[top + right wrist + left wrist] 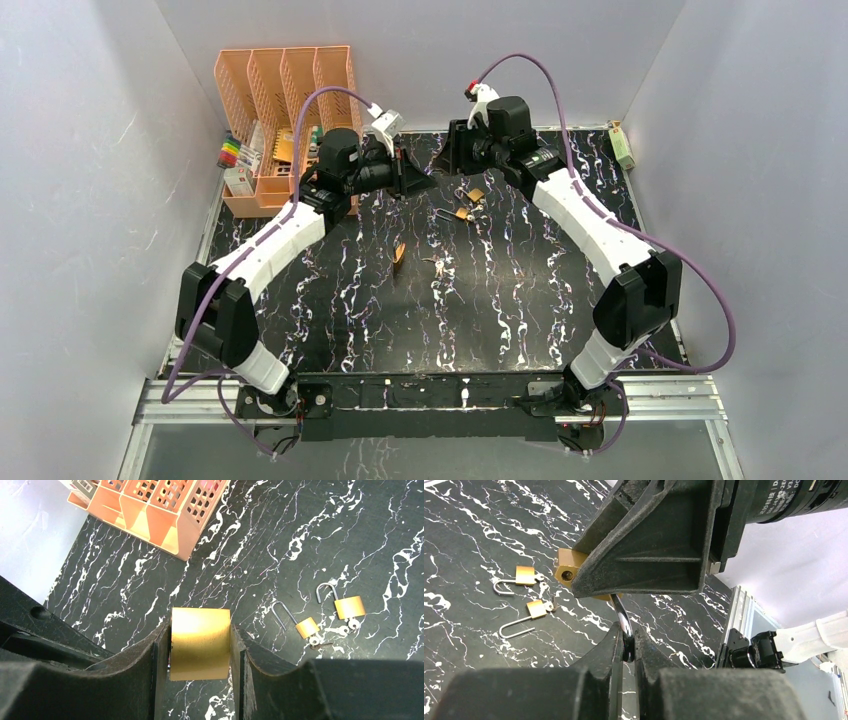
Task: Lock with the key
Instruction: Lock the lock.
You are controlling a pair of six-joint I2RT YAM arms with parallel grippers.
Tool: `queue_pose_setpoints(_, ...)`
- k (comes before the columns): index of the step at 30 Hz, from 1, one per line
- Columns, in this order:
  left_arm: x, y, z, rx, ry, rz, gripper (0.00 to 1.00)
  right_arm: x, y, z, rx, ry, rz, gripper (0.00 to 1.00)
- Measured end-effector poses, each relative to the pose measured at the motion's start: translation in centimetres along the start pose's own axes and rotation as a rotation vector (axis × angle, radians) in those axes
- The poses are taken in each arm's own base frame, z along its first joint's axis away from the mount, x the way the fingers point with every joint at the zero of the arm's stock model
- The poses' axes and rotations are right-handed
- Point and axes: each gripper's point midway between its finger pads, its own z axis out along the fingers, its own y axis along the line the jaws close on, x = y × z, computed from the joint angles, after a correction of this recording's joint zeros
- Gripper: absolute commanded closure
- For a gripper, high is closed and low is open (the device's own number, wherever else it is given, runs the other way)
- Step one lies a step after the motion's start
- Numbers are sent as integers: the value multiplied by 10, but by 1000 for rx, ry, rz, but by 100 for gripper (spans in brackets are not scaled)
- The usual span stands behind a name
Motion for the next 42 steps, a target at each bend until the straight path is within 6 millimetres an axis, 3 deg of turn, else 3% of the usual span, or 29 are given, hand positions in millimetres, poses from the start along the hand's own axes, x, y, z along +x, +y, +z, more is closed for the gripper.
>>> queue_pose_setpoints(4, -2, -2, 1, 23, 0, 23, 100, -2, -2, -6, 14, 1, 0, 100)
queue_pose_setpoints(5, -2, -3, 0, 27, 2, 30, 100, -2, -2, -8, 17, 4, -1, 96)
queue_pose_setpoints(6, -2, -4, 0, 31, 5, 41, 100, -2, -2, -9, 20, 7, -6, 80)
queue_pose_setpoints(9, -5, -8, -2, 40, 4, 75, 100, -7, -2, -18, 25, 0, -33, 6)
queue_pose_setpoints(10, -9, -11, -3, 44, 0, 93, 100, -10, 0, -23, 13, -7, -47, 2)
queue_pose_setpoints(13, -13, -21, -10, 61, 11, 118, 100, -36, -1, -51, -19, -87, -79, 1)
queue_pose_setpoints(17, -20, -38, -21, 110, 13, 154, 100, -96, -22, -125, 1, -323, -130, 1)
queue_pose_setpoints(19, -25, -47, -26, 139, 5, 169, 100, -109, -13, -159, -44, -428, -203, 2)
queue_pose_setpoints(21, -34, -57, -33, 180, -11, 184, 100, -103, 18, -176, -183, -481, -301, 6)
queue_pose_setpoints(23, -43, -67, -40, 221, -32, 199, 100, -83, 51, -182, -377, -493, -384, 10)
queue_pose_setpoints(26, -58, -87, -53, 280, -76, 222, 100, -53, 80, -184, -622, -478, -457, 12)
queue_pose_setpoints(31, -84, -124, -76, 372, -164, 296, 100, -15, 79, -167, -790, -397, -422, 15)
queue_pose_setpoints(35, -97, -146, -89, 426, -214, 344, 100, -8, 86, -175, -856, -404, -437, 22)
queue_pose_setpoints(42, -95, -144, -88, 429, -225, 328, 100, -12, 111, -194, -940, -461, -503, 36)
